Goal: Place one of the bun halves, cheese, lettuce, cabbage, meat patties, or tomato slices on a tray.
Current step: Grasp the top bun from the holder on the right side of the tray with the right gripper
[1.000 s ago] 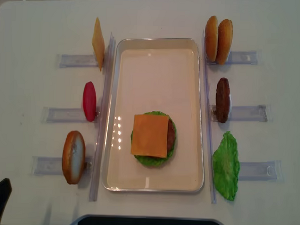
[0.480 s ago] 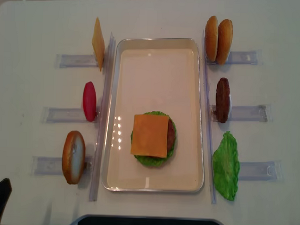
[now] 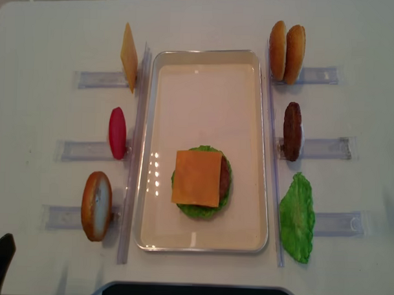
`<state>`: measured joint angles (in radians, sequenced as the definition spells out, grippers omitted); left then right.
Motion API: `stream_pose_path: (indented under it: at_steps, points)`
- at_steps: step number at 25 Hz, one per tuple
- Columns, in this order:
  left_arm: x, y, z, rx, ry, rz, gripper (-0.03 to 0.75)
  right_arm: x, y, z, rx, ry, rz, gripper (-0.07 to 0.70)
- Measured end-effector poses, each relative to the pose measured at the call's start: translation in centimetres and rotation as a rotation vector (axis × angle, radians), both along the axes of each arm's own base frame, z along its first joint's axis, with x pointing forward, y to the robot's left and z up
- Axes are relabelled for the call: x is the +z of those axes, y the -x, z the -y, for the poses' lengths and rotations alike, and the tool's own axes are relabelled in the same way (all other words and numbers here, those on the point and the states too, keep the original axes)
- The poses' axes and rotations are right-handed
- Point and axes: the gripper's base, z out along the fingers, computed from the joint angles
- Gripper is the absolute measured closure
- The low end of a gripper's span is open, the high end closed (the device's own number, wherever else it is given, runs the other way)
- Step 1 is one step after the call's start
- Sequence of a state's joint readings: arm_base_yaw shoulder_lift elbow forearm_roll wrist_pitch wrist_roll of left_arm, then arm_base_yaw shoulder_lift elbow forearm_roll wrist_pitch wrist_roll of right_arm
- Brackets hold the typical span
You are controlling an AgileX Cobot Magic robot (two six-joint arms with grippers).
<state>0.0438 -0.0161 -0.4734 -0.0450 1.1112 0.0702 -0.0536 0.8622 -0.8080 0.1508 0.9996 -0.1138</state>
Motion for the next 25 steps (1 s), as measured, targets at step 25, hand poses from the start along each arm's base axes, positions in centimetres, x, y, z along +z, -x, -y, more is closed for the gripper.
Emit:
stream_pose_path:
  at_steps: [25]
  points:
    - [0.0, 0.0, 0.0, 0.0, 0.0, 0.0, 0.141, 2.7, -23.6, 1.3, 0.061, 0.03, -0.11, 0.246]
